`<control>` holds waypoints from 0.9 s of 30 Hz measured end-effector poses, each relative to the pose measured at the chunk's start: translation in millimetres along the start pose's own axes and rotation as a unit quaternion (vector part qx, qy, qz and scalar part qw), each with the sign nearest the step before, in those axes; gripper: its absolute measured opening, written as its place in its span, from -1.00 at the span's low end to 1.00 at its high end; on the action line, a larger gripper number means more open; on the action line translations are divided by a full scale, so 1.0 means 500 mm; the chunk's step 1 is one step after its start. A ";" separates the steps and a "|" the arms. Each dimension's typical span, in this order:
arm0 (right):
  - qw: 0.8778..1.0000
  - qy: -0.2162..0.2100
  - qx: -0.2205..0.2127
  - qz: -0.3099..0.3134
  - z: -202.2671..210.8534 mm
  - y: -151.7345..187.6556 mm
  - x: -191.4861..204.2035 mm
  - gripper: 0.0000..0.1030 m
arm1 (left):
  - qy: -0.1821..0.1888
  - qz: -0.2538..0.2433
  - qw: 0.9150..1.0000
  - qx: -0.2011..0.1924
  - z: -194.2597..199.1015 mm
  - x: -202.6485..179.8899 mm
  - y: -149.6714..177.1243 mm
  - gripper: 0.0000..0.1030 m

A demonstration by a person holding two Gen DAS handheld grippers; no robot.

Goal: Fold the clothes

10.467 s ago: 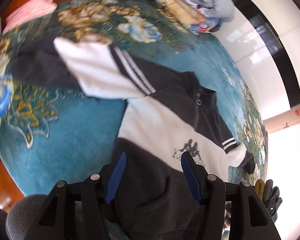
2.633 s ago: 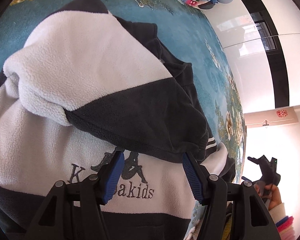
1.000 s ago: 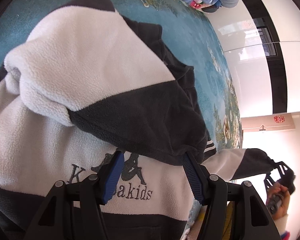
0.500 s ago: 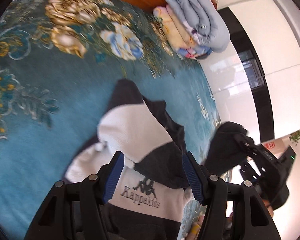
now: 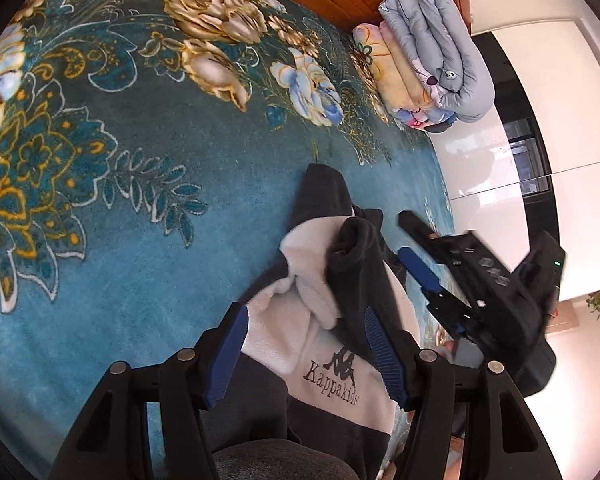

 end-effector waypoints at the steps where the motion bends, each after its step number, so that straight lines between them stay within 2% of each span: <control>1: 1.000 -0.018 0.003 0.004 0.006 0.002 0.002 0.14 | 0.001 -0.002 1.000 0.003 -0.004 -0.005 0.002 0.26; 5: 0.999 -0.032 -0.016 -0.019 0.080 -0.002 -0.052 0.28 | 0.012 -0.001 1.000 0.018 -0.028 -0.027 0.003 0.26; 8: 0.998 -0.037 -0.034 -0.040 0.139 -0.007 -0.098 0.30 | 0.031 0.002 0.999 0.032 -0.056 -0.048 -0.011 0.26; 11: 0.997 -0.028 -0.044 -0.057 0.183 0.009 -0.160 0.31 | 0.032 0.001 0.998 0.051 -0.097 -0.067 -0.033 0.26; 18: 0.989 -0.006 -0.042 -0.143 0.230 0.087 -0.321 0.41 | 0.013 -0.003 0.995 0.101 -0.213 -0.093 -0.063 0.23; 21: 0.983 -0.007 -0.035 -0.178 0.238 0.125 -0.372 0.41 | -0.001 -0.023 0.994 0.111 -0.249 -0.106 -0.070 0.23; 24: 0.978 -0.008 -0.028 -0.207 0.239 0.153 -0.408 0.41 | -0.019 -0.018 0.993 0.118 -0.281 -0.105 -0.078 0.22; 26: 0.975 -0.006 -0.022 -0.221 0.239 0.169 -0.429 0.41 | -0.023 -0.013 0.993 0.117 -0.292 -0.103 -0.081 0.04; 27: 0.974 -0.006 -0.020 -0.225 0.238 0.173 -0.435 0.41 | -0.031 -0.028 0.993 0.112 -0.293 -0.109 -0.081 -0.28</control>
Point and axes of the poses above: each gripper's, at about its wrist camera, not at the fingertips, and z roughly against the way its jaws point, x to its left, y to its underside, the point moved 2 cm from there along -z, roughly the way its jaws point, and after that the axes turned 6 degrees about -z, right-handed, at the moved point
